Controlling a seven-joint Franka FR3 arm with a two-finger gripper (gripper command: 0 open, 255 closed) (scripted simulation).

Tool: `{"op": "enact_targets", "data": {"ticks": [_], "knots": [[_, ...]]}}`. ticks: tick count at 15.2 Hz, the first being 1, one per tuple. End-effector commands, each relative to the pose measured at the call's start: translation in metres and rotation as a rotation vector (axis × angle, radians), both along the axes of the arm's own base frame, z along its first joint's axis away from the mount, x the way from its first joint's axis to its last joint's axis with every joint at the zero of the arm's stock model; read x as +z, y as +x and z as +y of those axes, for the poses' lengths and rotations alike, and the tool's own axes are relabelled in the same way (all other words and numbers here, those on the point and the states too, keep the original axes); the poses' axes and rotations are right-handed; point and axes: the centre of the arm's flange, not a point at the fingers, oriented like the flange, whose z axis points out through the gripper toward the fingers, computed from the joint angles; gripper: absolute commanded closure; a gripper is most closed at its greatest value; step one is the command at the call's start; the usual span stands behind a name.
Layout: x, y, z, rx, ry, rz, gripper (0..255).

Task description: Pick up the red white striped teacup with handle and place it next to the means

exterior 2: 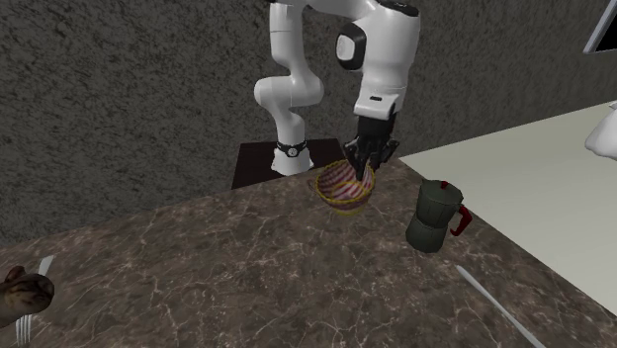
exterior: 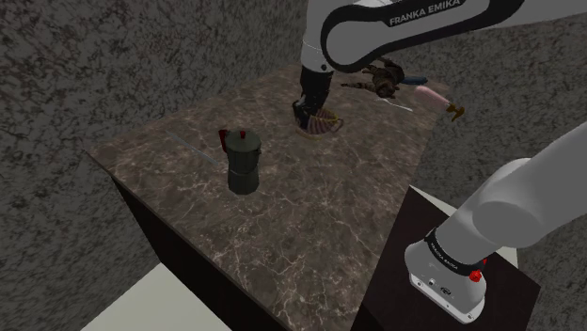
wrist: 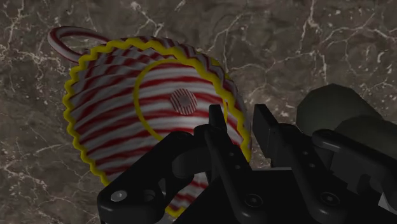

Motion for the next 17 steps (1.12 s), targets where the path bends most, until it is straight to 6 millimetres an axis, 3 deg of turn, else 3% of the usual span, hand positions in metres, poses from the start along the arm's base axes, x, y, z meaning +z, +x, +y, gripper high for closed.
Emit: {"op": "enact_targets", "data": {"ticks": [1, 17], "knots": [[0.0, 0.024, 0.014, 0.0, 0.001, -0.001, 255], [0.001, 0.213, 0.116, -0.001, 0.001, -0.001, 255]]}}
